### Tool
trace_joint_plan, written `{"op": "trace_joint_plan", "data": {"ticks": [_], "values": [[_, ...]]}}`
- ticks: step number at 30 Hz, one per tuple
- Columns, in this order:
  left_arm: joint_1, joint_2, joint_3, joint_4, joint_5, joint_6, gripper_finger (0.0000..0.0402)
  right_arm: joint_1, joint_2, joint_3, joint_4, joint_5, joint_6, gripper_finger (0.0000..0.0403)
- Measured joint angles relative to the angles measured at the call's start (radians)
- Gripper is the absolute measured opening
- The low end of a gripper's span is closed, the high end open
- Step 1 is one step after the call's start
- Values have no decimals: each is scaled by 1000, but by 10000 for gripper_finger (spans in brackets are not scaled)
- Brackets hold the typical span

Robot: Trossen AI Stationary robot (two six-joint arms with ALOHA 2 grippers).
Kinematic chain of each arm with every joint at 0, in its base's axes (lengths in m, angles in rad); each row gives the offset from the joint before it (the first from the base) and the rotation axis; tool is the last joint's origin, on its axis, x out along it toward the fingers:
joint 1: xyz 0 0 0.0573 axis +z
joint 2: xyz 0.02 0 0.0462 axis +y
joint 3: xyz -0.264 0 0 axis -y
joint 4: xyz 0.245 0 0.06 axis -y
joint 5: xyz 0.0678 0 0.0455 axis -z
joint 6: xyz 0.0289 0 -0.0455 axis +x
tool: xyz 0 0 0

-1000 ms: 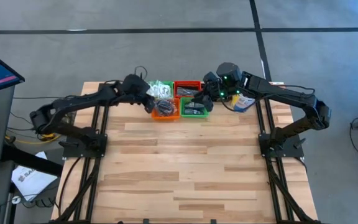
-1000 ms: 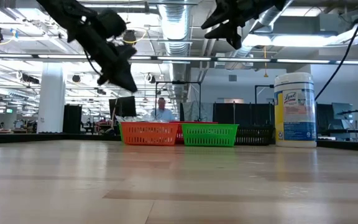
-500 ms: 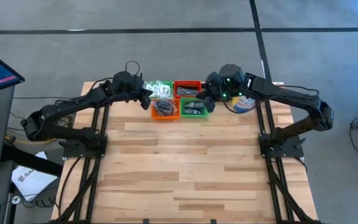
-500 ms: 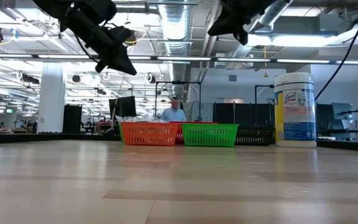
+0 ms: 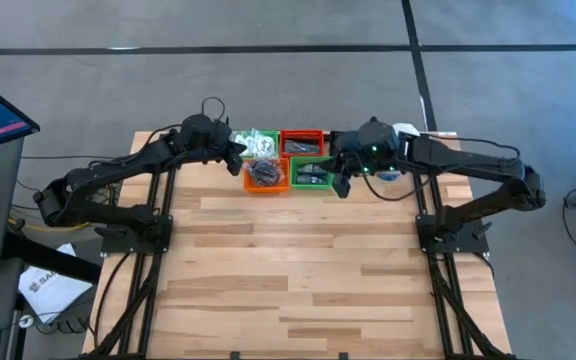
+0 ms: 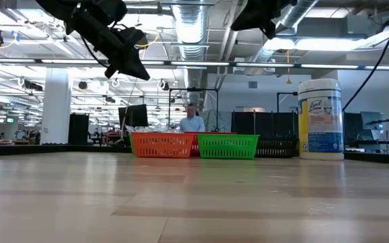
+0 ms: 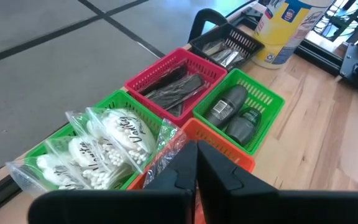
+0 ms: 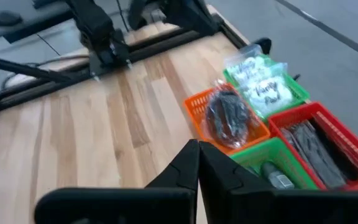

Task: Pick & Place Travel size toiletries
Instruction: Return to Home Position

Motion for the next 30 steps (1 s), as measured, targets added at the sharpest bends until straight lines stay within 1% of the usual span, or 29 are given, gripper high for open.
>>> {"op": "trace_joint_plan", "data": {"ticks": [3,10,15,21,26,30], "values": [[0,0,0,0,0,0,1,10,-45,-68,61,0,33,1],[0,0,0,0,8,0,1,9,-213,-266,224,3,73,0],[0,0,0,5,10,1,1,10,-336,-399,269,7,68,0],[0,0,0,41,29,2,1,35,-469,-553,299,107,73,0],[0,0,-1,69,29,2,1,57,-559,-661,375,124,98,0],[1,0,-1,77,29,2,1,102,-620,-739,443,122,107,0]]}}
